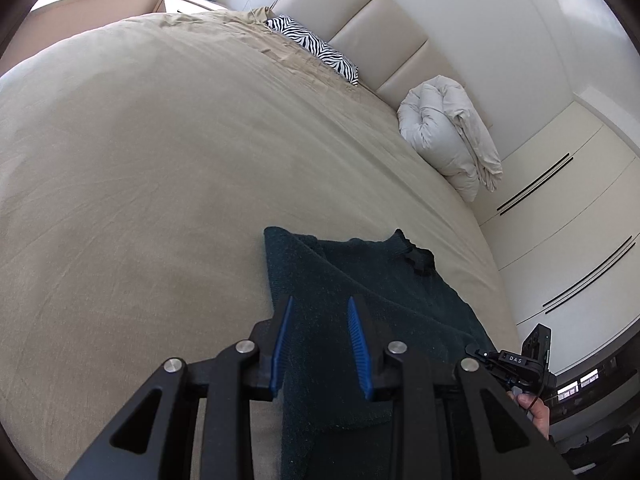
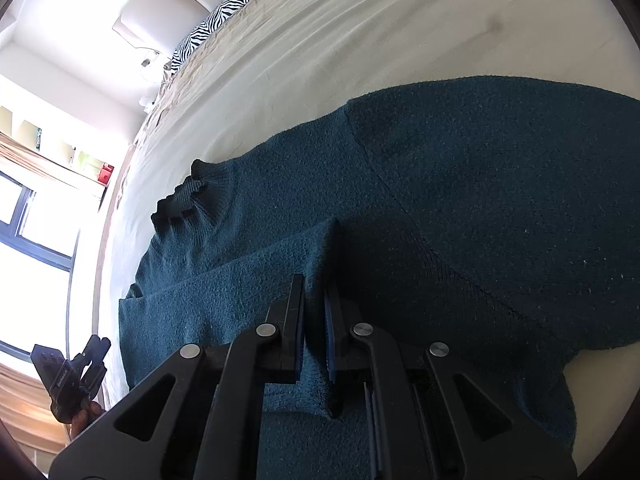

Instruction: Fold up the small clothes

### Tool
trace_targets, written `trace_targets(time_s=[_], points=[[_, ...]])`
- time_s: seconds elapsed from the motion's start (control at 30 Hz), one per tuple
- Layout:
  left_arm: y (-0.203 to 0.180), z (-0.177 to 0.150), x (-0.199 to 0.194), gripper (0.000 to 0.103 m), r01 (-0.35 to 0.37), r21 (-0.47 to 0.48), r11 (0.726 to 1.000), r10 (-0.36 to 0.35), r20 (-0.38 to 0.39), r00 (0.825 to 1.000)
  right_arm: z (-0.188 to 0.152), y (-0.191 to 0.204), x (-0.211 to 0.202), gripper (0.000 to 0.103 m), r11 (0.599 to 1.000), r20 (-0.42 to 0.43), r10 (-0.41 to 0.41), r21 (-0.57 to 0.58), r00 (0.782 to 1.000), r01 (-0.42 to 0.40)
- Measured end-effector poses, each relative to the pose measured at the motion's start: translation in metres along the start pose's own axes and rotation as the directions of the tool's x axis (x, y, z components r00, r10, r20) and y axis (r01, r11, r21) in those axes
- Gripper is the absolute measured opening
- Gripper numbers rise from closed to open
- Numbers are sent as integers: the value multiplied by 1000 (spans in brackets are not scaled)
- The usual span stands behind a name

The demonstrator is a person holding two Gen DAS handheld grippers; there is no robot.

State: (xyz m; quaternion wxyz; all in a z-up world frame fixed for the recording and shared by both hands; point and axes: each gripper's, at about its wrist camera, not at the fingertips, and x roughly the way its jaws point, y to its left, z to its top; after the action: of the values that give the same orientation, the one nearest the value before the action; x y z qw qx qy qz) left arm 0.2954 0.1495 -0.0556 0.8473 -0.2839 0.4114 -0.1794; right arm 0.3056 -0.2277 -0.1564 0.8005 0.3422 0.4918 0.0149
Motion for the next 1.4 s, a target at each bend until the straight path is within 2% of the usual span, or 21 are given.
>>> trace_targets(time_s=[0.1,0.3,0.5,0.53,0.57,0.6,0.67,0.9,0.97,1.17,1.4], points=[[-1,2,3,24,21,0,1000,-21,-3,1000,0,0,1,7,1000,-3,-2,-5,1000,2],[4,8,22,23,46,-24,999,-47,-30,998,-1,-6,2,7,1000,-3,14,16,1000,-14],[20,16,53,23,20,-40,999,-24,-89,996,1,-11,1,7,999,-7,29,24,1000,-29],[25,17,57,21,23,-59,998,-29,-97,995,1,-12,1,7,999,-8,36,30,999,-36],[30,18,60,10,25,-73,997,-33,-100,994,1,-14,1,7,998,-9,44,36,999,-43],[34,19,62,5,27,-80,996,-35,-106,994,1,-16,1,7,998,-10,52,42,999,-52],[40,20,66,5,40,-86,995,-51,-122,991,1,-19,2,7,996,-13,68,50,998,-67],[33,8,47,3,56,-38,998,-60,-136,989,0,-25,-2,7,994,-15,92,61,996,-91],[30,1,37,7,66,-29,997,-69,-131,989,-1,-26,-3,7,994,-15,93,59,996,-92],[7,-29,16,9,26,94,995,-13,-132,991,-3,-25,-3,7,994,-12,92,61,996,-91],[4,-56,4,9,24,121,992,-7,-140,990,-4,-28,-2,7,992,-8,105,69,994,-104]])
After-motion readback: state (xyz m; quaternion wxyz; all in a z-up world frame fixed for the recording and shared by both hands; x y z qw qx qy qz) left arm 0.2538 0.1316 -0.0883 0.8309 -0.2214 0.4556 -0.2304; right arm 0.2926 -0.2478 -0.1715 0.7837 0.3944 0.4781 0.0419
